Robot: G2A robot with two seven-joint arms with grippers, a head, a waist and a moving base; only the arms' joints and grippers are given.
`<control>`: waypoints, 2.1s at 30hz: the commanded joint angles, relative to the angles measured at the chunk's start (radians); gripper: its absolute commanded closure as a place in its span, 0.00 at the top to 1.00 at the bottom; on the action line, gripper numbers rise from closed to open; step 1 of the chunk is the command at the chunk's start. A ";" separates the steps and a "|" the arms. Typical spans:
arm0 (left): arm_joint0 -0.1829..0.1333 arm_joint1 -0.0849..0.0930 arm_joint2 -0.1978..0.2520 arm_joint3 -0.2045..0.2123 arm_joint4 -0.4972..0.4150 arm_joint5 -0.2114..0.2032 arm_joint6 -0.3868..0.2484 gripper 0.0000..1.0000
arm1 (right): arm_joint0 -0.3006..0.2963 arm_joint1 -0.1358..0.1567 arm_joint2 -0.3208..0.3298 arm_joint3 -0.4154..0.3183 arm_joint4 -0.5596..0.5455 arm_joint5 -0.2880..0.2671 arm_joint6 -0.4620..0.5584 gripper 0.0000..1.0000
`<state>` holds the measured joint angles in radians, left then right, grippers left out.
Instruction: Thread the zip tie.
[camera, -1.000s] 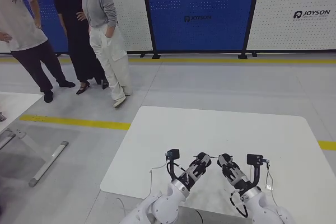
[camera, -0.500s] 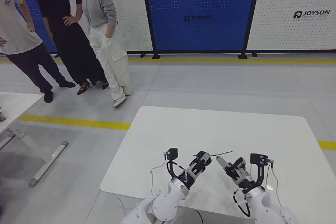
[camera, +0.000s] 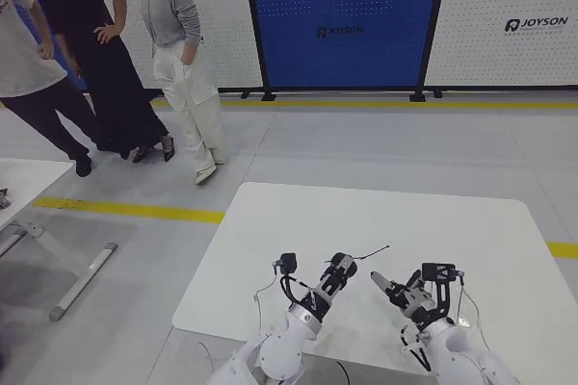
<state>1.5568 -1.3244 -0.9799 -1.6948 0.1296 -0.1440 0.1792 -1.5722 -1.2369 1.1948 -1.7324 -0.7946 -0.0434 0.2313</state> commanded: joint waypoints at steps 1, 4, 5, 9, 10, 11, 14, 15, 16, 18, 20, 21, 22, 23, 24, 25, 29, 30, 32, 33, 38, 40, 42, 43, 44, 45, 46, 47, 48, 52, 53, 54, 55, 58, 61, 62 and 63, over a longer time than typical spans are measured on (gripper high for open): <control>0.000 0.000 0.000 0.000 0.001 0.000 -0.001 0.00 | 0.000 0.000 -0.001 -0.001 -0.001 0.002 -0.003 1.00; 0.000 0.000 0.000 0.000 0.001 0.000 -0.001 0.00 | 0.000 0.000 -0.001 -0.001 -0.001 0.002 -0.003 1.00; -0.001 0.000 0.002 0.001 -0.004 0.001 -0.006 0.00 | 0.000 -0.001 -0.002 0.000 -0.001 0.002 -0.007 1.00; -0.006 -0.002 0.013 0.006 -0.007 0.004 -0.030 0.00 | 0.007 -0.004 -0.023 0.010 -0.014 -0.015 -0.027 1.00; -0.007 -0.002 0.016 0.007 -0.004 0.005 -0.031 0.00 | 0.012 -0.005 -0.028 0.013 -0.018 -0.019 -0.029 1.00; -0.007 -0.002 0.018 0.007 -0.003 0.006 -0.031 0.00 | 0.015 -0.005 -0.031 0.016 -0.021 -0.022 -0.031 1.00; -0.006 -0.003 0.021 0.006 0.002 0.006 -0.030 0.00 | 0.023 -0.007 -0.038 0.024 -0.020 -0.028 -0.028 0.38; -0.006 -0.003 0.020 0.006 0.003 0.006 -0.030 0.00 | 0.025 -0.007 -0.038 0.026 -0.019 -0.031 -0.026 0.34; -0.005 -0.003 0.020 0.006 0.004 0.006 -0.030 0.00 | 0.026 -0.007 -0.038 0.027 -0.018 -0.034 -0.024 0.35; -0.003 -0.002 0.018 0.006 0.003 0.006 -0.031 0.00 | 0.028 -0.007 -0.040 0.031 -0.019 -0.045 -0.018 0.37; -0.002 -0.002 0.016 0.006 0.002 0.005 -0.033 0.00 | 0.028 -0.007 -0.042 0.032 -0.023 -0.058 -0.018 0.42; -0.001 -0.002 0.017 0.006 0.000 0.005 -0.036 0.00 | 0.027 -0.006 -0.043 0.032 -0.025 -0.064 -0.019 0.42; -0.001 -0.002 0.016 0.007 -0.003 0.004 -0.040 0.00 | 0.026 -0.006 -0.043 0.032 -0.026 -0.068 -0.020 0.39; -0.001 -0.002 0.016 0.006 -0.013 0.003 -0.050 0.00 | 0.025 -0.006 -0.043 0.033 -0.026 -0.073 -0.019 0.39; 0.000 -0.001 0.014 0.006 -0.021 0.001 -0.058 0.00 | 0.025 -0.006 -0.042 0.033 -0.027 -0.074 -0.019 0.38; -0.001 -0.001 0.012 0.006 -0.023 0.001 -0.063 0.00 | 0.024 -0.006 -0.042 0.033 -0.027 -0.076 -0.019 0.39; 0.003 0.001 0.007 0.002 -0.033 0.001 -0.080 0.00 | 0.023 -0.005 -0.043 0.026 -0.030 -0.084 -0.019 0.36; 0.004 0.001 0.007 0.000 -0.036 0.001 -0.088 0.00 | 0.023 -0.005 -0.044 0.024 -0.031 -0.085 -0.018 0.36; 0.005 0.002 0.003 -0.002 -0.036 0.003 -0.091 0.00 | 0.022 -0.005 -0.045 0.021 -0.035 -0.088 -0.014 0.37; 0.006 0.003 0.003 -0.003 -0.035 0.004 -0.091 0.00 | 0.022 -0.005 -0.046 0.020 -0.036 -0.089 -0.013 0.39; 0.009 0.003 0.002 -0.004 -0.032 0.007 -0.089 0.00 | 0.019 -0.004 -0.049 0.015 -0.046 -0.098 -0.006 0.37; 0.009 0.003 0.001 -0.004 -0.031 0.009 -0.087 0.00 | 0.019 -0.004 -0.050 0.013 -0.049 -0.099 -0.004 0.36; 0.009 0.003 0.002 -0.005 -0.028 0.011 -0.085 0.00 | 0.017 -0.004 -0.051 0.009 -0.052 -0.101 -0.005 0.36; 0.010 0.003 0.002 -0.005 -0.027 0.012 -0.085 0.00 | 0.016 -0.004 -0.051 0.007 -0.053 -0.103 -0.006 0.36; 0.010 0.003 0.002 -0.005 -0.026 0.012 -0.084 0.00 | 0.015 -0.003 -0.050 0.004 -0.054 -0.104 -0.009 0.36; 0.010 0.004 0.003 -0.005 -0.025 0.012 -0.085 0.00 | 0.013 -0.003 -0.050 0.001 -0.054 -0.106 -0.010 0.36; 0.011 0.004 0.003 -0.005 -0.024 0.013 -0.085 0.00 | 0.012 -0.003 -0.049 0.000 -0.054 -0.108 -0.012 0.36; 0.011 0.004 0.004 -0.004 -0.024 0.013 -0.086 0.00 | 0.011 -0.003 -0.049 -0.002 -0.054 -0.109 -0.012 0.36; 0.011 0.004 0.006 -0.004 -0.023 0.014 -0.087 0.00 | 0.010 -0.003 -0.048 -0.002 -0.055 -0.109 -0.013 0.36; 0.011 0.003 0.011 -0.001 -0.020 0.014 -0.089 0.00 | 0.010 -0.002 -0.048 -0.003 -0.052 -0.111 -0.014 0.35; 0.011 0.003 0.012 0.000 -0.019 0.015 -0.089 0.00 | 0.010 -0.003 -0.048 -0.002 -0.052 -0.112 -0.014 0.34; 0.010 0.003 0.014 0.001 -0.018 0.015 -0.090 0.00 | 0.011 -0.003 -0.048 -0.001 -0.050 -0.112 -0.013 0.33; 0.010 0.003 0.015 0.002 -0.017 0.016 -0.090 0.00 | 0.012 -0.003 -0.048 0.000 -0.050 -0.112 -0.013 0.31; 0.009 0.002 0.020 0.003 -0.013 0.016 -0.089 0.00 | 0.015 -0.003 -0.050 0.003 -0.048 -0.113 -0.012 0.27; 0.008 0.002 0.023 0.004 -0.008 0.019 -0.087 0.00 | 0.018 -0.003 -0.051 0.005 -0.047 -0.116 -0.012 0.22; 0.008 0.002 0.024 0.005 -0.007 0.020 -0.085 0.00 | 0.018 -0.003 -0.051 0.005 -0.047 -0.118 -0.012 0.22; 0.007 0.002 0.024 0.006 -0.005 0.021 -0.083 0.00 | 0.018 -0.003 -0.053 0.005 -0.045 -0.125 -0.009 0.20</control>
<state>1.5642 -1.3226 -0.9563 -1.6900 0.1232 -0.1244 0.0937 -1.5542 -1.2402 1.1430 -1.7271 -0.8413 -0.1627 0.2204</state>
